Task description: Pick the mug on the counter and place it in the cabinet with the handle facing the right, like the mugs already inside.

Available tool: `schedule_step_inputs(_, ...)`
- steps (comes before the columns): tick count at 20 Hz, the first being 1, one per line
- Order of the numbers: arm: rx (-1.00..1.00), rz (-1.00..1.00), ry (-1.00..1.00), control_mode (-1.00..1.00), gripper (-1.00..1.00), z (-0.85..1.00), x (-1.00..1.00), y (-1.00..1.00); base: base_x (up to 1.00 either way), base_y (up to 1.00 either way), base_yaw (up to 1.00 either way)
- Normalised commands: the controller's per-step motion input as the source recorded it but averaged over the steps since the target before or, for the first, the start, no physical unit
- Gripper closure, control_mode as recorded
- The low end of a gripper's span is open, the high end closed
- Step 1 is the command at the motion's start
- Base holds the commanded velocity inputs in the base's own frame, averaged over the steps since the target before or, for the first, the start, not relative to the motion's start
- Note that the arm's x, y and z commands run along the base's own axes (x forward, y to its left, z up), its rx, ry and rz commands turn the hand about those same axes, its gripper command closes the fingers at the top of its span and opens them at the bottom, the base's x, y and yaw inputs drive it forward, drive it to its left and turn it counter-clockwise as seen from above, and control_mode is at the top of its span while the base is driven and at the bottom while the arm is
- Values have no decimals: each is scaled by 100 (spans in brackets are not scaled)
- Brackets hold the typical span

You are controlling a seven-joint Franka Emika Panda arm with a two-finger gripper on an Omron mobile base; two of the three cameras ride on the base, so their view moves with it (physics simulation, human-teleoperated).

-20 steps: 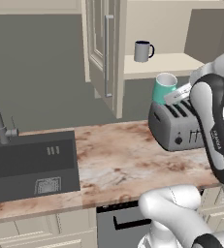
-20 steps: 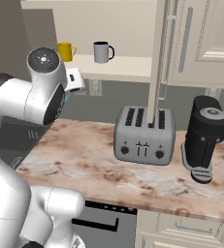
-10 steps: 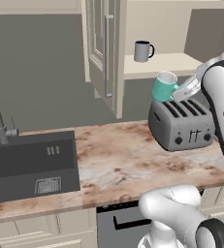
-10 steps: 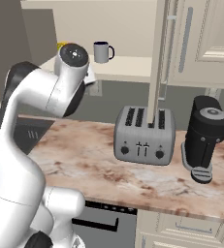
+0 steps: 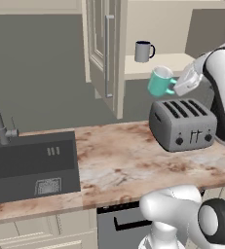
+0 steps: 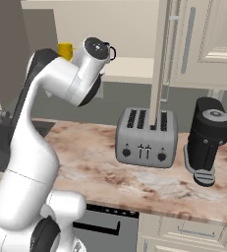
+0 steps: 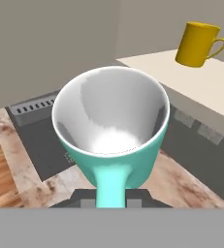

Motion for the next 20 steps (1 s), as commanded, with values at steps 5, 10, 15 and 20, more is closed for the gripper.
schedule_step_inputs(5, -5, 10, -1, -100, 100, 0, 32, 0, 0, 0, 0)
schedule_step_inputs(10, -6, 9, 0, -100, 100, 0, 49, 0, 0, 0, 0)
schedule_step_inputs(15, -7, 5, -6, -100, 100, 0, 20, 0, 0, 0, 0)
schedule_step_inputs(20, -2, 0, -9, -100, 100, 0, 25, 0, 0, 0, 0)
